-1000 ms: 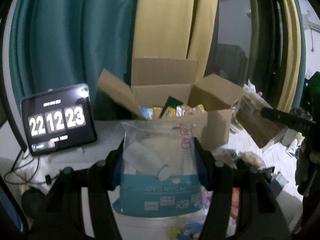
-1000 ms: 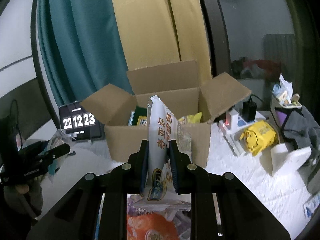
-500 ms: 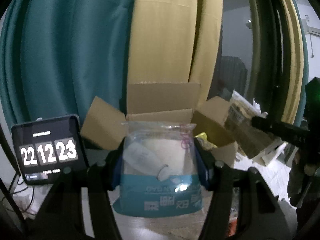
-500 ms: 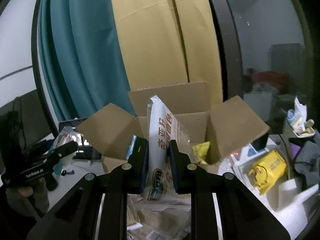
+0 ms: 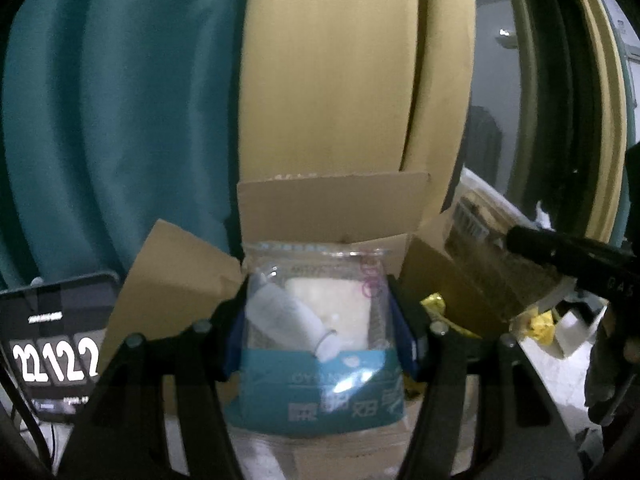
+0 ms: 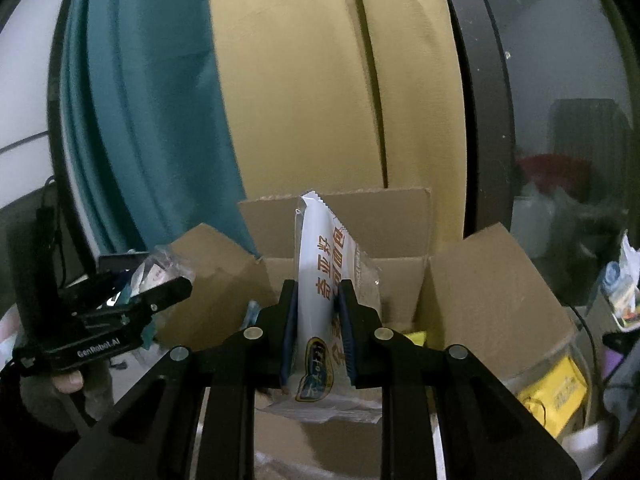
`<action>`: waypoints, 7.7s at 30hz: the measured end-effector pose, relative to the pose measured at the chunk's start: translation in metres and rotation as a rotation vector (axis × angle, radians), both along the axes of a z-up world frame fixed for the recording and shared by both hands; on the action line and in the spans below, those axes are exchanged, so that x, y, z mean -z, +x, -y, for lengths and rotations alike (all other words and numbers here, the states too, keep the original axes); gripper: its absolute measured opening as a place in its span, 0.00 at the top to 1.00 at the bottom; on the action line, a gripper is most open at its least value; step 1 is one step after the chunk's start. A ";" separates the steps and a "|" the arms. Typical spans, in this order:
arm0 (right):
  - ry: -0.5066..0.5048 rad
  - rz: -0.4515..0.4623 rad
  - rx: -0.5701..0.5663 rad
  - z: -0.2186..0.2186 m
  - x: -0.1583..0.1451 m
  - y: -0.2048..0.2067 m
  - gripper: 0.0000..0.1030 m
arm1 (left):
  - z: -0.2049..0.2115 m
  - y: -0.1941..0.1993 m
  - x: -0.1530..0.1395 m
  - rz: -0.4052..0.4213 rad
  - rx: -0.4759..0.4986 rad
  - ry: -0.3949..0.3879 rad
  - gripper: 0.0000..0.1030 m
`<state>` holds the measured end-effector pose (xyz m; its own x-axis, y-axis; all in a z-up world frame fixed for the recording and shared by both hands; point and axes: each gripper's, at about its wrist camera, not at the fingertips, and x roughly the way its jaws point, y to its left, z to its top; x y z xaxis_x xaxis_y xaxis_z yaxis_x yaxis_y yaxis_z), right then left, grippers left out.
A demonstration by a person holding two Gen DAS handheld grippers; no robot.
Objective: Organize snacks
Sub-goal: 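Lower both held items into the box and open both tools, then move both tools back down toward the snacks on the table, then grasp the blue cartoon bag with the left tool while the right grasps the orange bag, then carry both bags over the box and open both tools to drop them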
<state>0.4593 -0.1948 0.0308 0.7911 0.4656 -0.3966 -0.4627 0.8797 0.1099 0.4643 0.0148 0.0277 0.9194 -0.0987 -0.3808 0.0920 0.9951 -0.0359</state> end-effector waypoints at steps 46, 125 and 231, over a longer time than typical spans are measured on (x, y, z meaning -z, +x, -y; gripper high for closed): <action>-0.081 0.005 0.075 -0.013 -0.035 -0.076 0.39 | 0.020 -0.118 -0.059 0.077 -0.001 -0.072 0.07; -0.180 -0.406 -0.073 -0.016 0.175 -0.222 0.61 | 0.052 -0.213 0.167 -0.522 0.283 -0.086 0.38; -0.104 -0.062 0.089 -0.031 0.006 0.121 0.31 | -0.024 0.055 0.011 -0.104 0.074 -0.019 0.32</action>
<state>0.5806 -0.1642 0.0244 0.7999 0.3487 -0.4884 -0.3776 0.9250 0.0419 0.5190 0.0385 0.0168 0.8649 -0.1730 -0.4712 0.1599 0.9848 -0.0682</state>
